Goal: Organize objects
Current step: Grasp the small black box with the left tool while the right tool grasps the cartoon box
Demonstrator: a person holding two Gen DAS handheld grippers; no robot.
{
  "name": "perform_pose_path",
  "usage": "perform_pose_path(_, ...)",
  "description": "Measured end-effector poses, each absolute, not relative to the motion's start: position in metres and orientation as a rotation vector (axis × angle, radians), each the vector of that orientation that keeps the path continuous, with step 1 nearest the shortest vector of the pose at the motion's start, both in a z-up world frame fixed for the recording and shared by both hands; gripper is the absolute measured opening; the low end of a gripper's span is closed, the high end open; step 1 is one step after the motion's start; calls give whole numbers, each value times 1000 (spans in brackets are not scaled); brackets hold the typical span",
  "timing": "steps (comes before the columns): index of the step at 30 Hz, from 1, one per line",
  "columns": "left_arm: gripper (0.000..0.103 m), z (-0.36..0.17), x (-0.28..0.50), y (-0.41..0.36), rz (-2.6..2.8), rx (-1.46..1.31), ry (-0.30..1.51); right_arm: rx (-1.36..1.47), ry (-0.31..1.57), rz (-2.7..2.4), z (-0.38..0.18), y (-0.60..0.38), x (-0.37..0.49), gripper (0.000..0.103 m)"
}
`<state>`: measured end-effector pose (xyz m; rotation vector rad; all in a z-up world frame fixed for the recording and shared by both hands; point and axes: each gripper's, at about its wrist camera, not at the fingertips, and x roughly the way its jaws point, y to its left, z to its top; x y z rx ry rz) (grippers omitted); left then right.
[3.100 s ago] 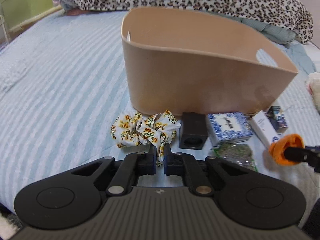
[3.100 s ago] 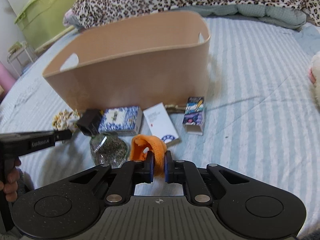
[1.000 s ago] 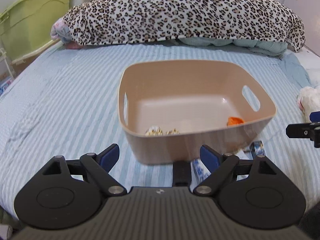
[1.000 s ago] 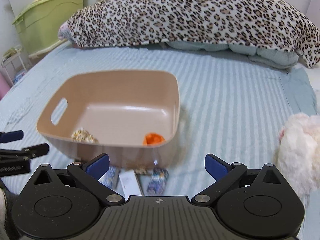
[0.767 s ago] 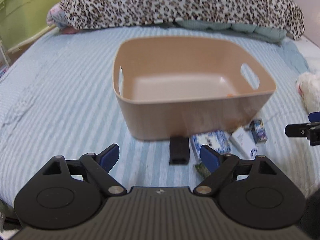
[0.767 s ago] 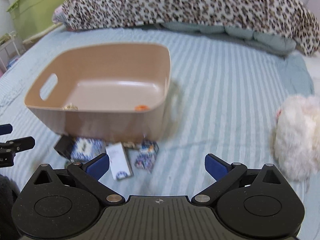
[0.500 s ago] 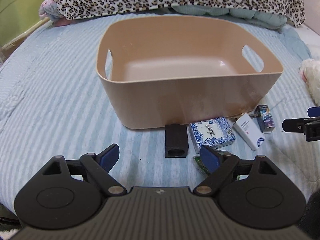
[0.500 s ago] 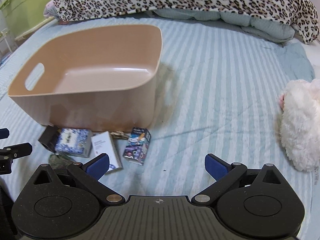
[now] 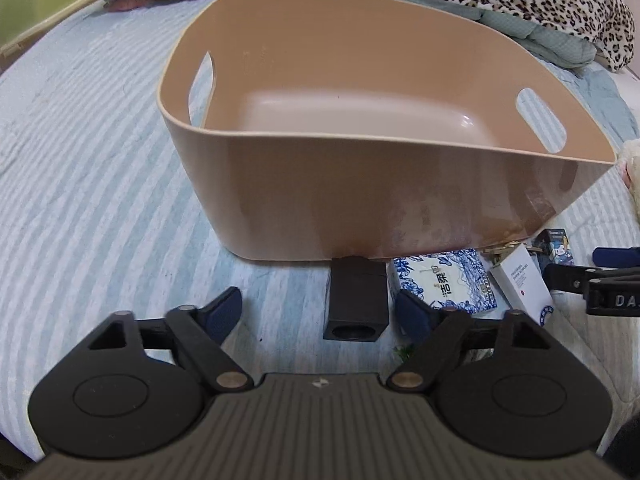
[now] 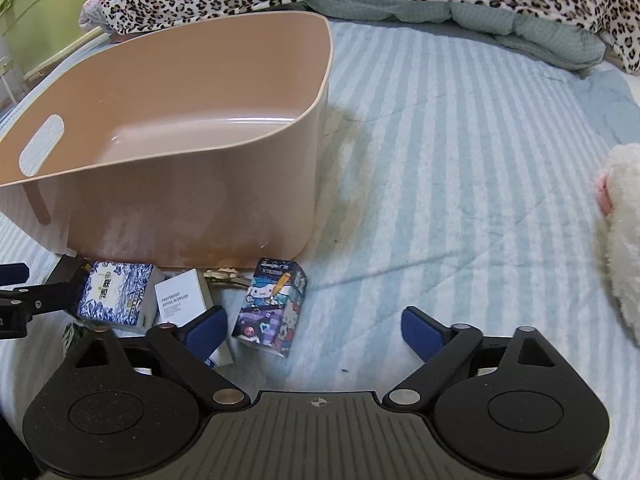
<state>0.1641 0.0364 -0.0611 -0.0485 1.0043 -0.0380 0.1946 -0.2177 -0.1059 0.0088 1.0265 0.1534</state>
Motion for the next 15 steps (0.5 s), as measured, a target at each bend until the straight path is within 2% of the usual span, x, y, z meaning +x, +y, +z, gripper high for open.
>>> perform_pose_path(3,59,-65,168,39,-63,-66,1026,10,1032,152,-112,-215,198,80)
perform_pose_path(5,47,-66,168,39,-86,-70,1030,6,1031,148,-114,-212,198,68)
perform_pose_path(6,37,-66,167,38,-99,-67,1030,-4,1028,145,-115,-211,198,58)
perform_pose_path(7,34,-65,167,37,-110,-61,1030,-16,1021,142,-115,-210,197,51)
perform_pose_path(8,34,-64,167,35,-111,-48,1030,-23,1014,142,-114,-209,196,47)
perform_pose_path(10,34,-63,165,34,-115,-35,1028,-30,1011,145,-113,-208,194,30)
perform_pose_path(11,33,-62,164,33,-117,-36,1028,-32,1012,144,-111,-209,193,26)
perform_pose_path(15,33,-55,155,35,-120,-24,1009,-8,1011,158,-105,-211,186,23)
